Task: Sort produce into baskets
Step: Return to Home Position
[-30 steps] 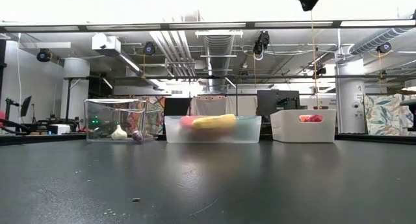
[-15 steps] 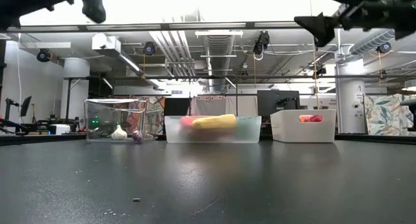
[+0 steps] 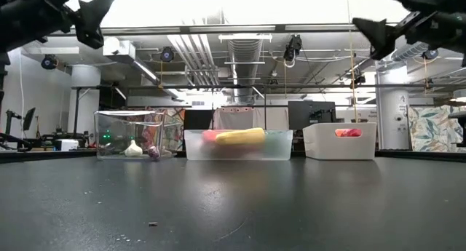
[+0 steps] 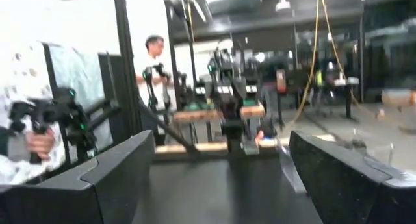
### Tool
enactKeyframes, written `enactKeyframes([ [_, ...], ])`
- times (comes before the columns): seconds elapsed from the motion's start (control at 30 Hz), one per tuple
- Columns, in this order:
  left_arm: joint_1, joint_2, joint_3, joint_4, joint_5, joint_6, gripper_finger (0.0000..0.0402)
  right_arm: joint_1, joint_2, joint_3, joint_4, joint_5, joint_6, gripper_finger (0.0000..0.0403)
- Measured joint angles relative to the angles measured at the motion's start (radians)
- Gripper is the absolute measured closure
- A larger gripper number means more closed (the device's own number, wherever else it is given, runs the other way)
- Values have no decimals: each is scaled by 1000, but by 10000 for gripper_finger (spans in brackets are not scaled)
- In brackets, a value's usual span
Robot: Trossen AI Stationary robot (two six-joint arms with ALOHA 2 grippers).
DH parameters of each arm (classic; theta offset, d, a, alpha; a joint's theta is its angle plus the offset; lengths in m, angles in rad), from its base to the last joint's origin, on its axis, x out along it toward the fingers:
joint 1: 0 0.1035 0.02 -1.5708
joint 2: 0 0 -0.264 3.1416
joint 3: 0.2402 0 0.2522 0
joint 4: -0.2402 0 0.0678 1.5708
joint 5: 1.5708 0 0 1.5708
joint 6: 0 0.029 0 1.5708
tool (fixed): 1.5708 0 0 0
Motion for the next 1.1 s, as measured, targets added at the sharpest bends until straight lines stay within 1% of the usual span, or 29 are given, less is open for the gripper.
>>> enactKeyframes([
  [0.07,6,-44,-2,-8,0,8,210,0,-46,-13,0,-3,10,53],
  [0.17,7,-118,-10,-10,0,70,210,0,-114,-38,0,-5,9,53],
  [0.23,8,-172,-10,-53,1,98,210,0,-158,-55,0,-5,0,53],
  [0.33,8,-253,-10,-141,7,81,210,0,-214,-67,-8,-4,-2,53],
  [0.37,8,-261,-10,-147,9,68,210,0,-212,-67,-13,-5,-9,53],
  [0.4,8,-260,-9,-134,20,62,210,0,-211,-67,-24,-5,-13,53],
  [0.5,8,-253,13,-201,52,62,210,0,-199,-67,-62,-9,-39,53],
  [0.6,9,-258,16,-322,31,44,210,0,-198,-67,-102,-8,-63,53],
  [0.73,10,-256,1,-365,26,68,210,0,-199,-67,-135,-4,-107,53],
  [0.8,10,-254,-2,-421,25,94,210,0,-192,-67,-154,-4,-112,53],
  [1.0,10,-232,-2,-494,21,104,210,0,-169,-67,-169,-4,-2,53],
  [1.1,10,-218,-2,-494,20,104,210,0,-164,-67,-169,-4,34,53],
])
